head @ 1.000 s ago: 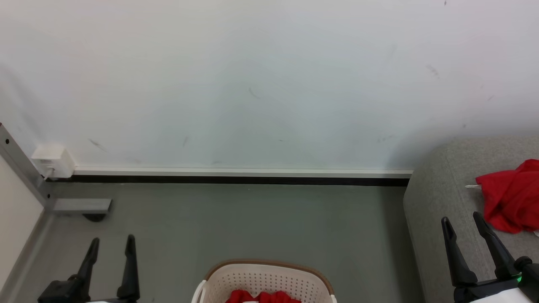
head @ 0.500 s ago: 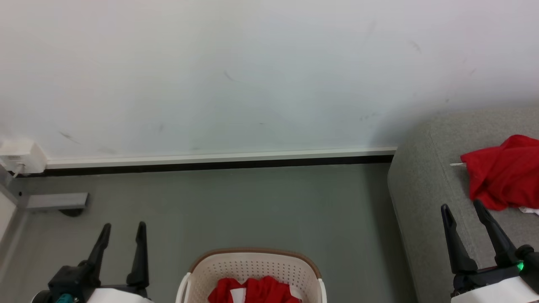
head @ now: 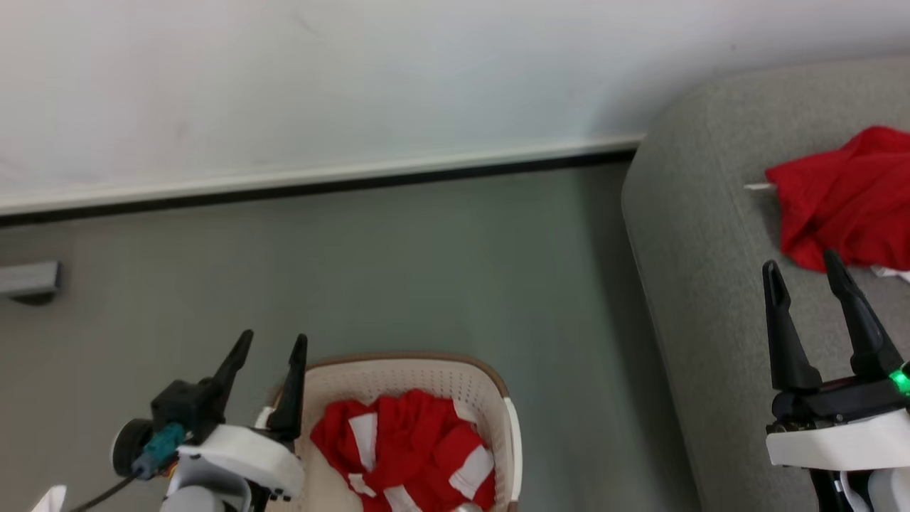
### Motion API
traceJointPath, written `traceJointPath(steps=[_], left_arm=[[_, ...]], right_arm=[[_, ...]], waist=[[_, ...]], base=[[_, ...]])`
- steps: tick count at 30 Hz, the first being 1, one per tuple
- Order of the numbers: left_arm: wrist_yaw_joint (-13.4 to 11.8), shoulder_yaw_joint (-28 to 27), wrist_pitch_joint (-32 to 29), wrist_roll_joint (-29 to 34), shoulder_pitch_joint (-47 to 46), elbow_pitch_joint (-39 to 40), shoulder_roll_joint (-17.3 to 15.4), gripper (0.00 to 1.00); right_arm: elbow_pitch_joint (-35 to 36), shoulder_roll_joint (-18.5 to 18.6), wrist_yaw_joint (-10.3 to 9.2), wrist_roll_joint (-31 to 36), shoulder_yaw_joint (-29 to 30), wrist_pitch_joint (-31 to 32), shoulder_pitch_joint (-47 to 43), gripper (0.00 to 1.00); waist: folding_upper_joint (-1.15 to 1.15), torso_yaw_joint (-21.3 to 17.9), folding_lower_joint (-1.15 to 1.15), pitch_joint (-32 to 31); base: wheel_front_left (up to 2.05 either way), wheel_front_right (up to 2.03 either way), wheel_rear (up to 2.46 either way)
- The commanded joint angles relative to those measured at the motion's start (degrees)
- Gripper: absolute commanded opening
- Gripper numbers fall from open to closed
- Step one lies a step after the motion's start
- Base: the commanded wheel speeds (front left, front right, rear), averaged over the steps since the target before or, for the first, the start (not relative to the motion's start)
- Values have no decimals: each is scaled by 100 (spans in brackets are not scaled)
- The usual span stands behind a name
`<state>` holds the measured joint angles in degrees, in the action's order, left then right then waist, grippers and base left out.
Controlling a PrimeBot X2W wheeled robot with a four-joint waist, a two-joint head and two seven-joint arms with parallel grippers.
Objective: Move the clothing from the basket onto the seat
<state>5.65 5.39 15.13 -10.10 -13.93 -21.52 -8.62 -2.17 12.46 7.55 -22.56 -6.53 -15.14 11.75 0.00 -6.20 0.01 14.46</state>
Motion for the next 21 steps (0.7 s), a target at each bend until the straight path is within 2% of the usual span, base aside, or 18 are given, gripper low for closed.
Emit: traceJointPath(steps=[1, 13, 21], left_arm=[[48, 73, -11, 28, -188, -224, -93, 100], [183, 889, -143, -208, -1442, -1974, -241, 100], [184, 1761, -483, -831, -2250, -3022, -307, 100]], right_arm=[[62, -54, -13, 65, 43, 3, 119, 100], [570, -485, -13, 107, 234, 4, 647, 100], [850, -708, -13, 186, 179, 4, 1074, 100]], waist=[[0, -191, -1, 470], [0, -513, -1, 1586], [0, -690, -1, 2361]], base=[[0, 0, 0], [0, 0, 0], [0, 0, 0]])
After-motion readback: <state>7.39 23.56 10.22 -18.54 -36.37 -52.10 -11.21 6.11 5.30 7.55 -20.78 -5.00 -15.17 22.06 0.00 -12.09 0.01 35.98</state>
